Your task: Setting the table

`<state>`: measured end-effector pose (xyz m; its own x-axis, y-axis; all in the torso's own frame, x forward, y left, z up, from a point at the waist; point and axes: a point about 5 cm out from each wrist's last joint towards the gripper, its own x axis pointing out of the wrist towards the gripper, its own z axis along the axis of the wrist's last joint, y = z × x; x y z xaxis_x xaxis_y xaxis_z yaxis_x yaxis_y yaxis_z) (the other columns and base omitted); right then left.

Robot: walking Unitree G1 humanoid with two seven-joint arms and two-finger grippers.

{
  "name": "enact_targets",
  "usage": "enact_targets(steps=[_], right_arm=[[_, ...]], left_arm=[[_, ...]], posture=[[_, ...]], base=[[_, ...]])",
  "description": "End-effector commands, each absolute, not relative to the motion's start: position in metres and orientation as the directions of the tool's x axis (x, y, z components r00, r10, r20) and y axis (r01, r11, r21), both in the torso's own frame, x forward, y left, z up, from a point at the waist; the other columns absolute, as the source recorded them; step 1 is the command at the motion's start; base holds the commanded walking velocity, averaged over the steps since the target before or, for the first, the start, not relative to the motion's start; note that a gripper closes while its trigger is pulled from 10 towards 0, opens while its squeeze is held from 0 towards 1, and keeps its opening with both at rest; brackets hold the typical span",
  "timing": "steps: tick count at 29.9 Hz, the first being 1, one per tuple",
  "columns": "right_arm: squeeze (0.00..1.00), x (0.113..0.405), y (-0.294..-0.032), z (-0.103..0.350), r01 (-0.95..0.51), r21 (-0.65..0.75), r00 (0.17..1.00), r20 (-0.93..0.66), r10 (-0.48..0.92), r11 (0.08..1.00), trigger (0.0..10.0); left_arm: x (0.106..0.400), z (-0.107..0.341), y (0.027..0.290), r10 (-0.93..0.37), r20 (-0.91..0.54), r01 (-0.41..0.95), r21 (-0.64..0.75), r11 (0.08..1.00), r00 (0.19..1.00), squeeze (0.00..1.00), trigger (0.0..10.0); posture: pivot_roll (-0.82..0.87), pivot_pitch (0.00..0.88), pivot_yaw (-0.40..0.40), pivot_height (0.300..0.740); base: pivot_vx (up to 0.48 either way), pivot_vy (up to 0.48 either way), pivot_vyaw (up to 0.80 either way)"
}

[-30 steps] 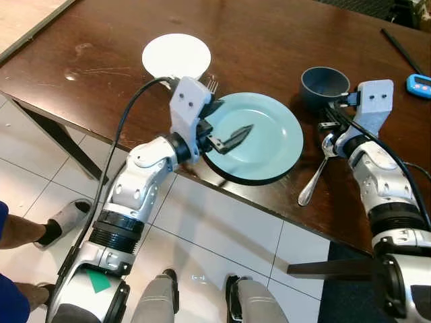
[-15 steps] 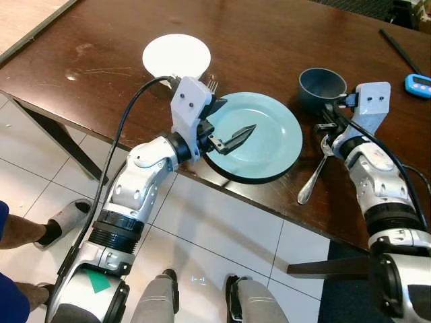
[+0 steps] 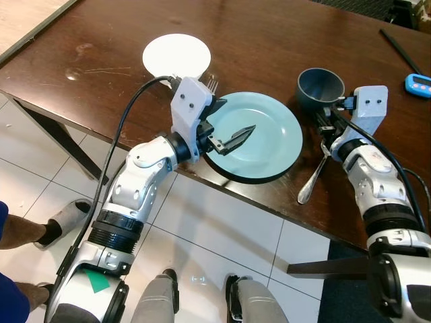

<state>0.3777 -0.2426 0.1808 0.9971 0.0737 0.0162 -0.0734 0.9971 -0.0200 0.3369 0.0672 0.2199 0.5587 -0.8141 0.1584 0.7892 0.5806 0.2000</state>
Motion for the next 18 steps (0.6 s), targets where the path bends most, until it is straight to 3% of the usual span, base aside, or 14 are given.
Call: enact_targets(steps=[1, 18], right_arm=[[0.0, 0.376, -0.246, 0.175, -0.056, -0.008, 0.998, -0.004, 0.056, 0.998, 10.0], [0.0, 0.38, -0.248, 0.225, -0.075, 0.069, 0.98, 0.19, 0.061, 0.995, 10.0]], left_arm=[[0.335, 0.217, 0.067, -0.818, 0.157, 0.793, 0.198, 0.576, 0.554, 0.0, 10.0], [0.332, 0.222, 0.076, -0.815, 0.187, 0.801, 0.163, 0.577, 0.549, 0.0, 10.0]], posture=[[0.06, 0.208, 0.036, 0.74], [0.05, 0.178, 0.031, 0.74]], base=[[0.0, 0.0, 0.0], [0.0, 0.0, 0.0]])
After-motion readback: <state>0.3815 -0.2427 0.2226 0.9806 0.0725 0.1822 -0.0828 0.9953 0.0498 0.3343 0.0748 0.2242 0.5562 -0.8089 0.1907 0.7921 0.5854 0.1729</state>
